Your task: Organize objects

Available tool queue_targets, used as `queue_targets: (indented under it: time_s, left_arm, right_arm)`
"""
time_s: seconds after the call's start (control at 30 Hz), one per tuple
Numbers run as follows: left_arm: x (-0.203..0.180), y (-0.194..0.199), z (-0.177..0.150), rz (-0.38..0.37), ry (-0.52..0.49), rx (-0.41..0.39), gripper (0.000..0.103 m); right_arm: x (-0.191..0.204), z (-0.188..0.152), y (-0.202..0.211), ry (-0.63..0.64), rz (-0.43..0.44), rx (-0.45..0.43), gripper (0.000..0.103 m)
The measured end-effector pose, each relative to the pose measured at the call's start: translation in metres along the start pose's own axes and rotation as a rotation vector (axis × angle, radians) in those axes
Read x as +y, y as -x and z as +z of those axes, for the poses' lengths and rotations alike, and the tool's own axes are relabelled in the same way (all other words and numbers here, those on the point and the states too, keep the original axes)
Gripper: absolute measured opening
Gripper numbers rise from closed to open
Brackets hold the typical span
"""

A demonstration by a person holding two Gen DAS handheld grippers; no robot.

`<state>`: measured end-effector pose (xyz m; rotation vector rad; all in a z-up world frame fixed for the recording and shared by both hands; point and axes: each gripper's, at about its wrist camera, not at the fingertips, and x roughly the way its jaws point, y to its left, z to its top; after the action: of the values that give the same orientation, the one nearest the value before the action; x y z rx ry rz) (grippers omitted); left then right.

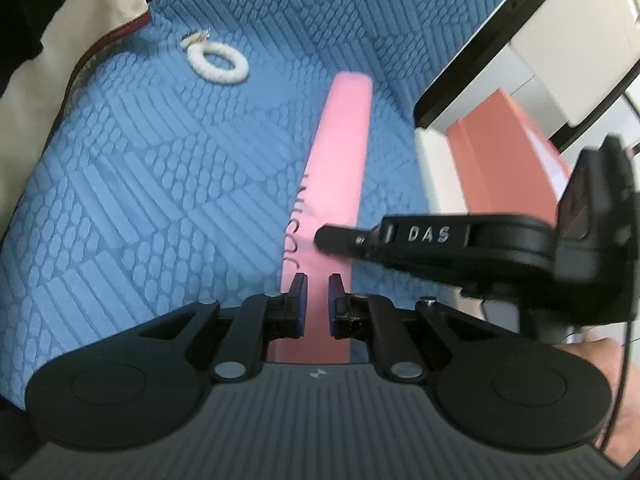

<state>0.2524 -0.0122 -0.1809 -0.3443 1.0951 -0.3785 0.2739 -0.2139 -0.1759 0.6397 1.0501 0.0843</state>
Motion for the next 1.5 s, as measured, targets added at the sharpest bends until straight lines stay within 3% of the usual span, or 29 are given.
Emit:
queue_targets:
  time_s: [0.27,0.43,0.57,0.6,0.77,0.97,1.33,1.5]
  left_arm:
    - [-0.003,-0.02,-0.003,0.033,-0.015,0.014,0.011]
    - [-0.002,-0.022,-0.002,0.033,-0.009,0.016,0.011]
    - [-0.003,-0.021,-0.003,0.034,-0.007,0.019,0.011]
    - [-0.003,-0.021,-0.003,0.034,-0.005,0.02,0.011]
    - [-0.004,-0.021,-0.003,0.033,0.0,0.022,0.011]
    - [-0.004,-0.022,-0.002,0.03,0.016,0.022,0.011]
    - [-0.001,-0.023,-0.001,0.023,0.036,0.021,0.011]
    - [-0.002,-0.023,-0.002,0.025,0.036,0.017,0.01]
  right_arm:
    - [0.004,0.002,0.001,-0.016,-0.02,-0.005,0.008]
    - [0.009,0.025,0.012,0.037,-0.051,-0.084,0.013]
    - [0.005,0.051,0.012,0.046,-0.024,-0.112,0.041]
    - [0.004,0.059,0.01,0.05,-0.022,-0.111,0.044]
    - [-0.005,0.092,-0.003,0.081,-0.032,-0.106,0.047]
    - [-0.024,0.118,-0.019,0.027,-0.036,-0.109,0.049]
    - [-0.03,0.122,-0.044,0.03,0.132,0.004,0.048]
    - [-0.017,0.115,-0.038,0.1,0.092,-0.017,0.032]
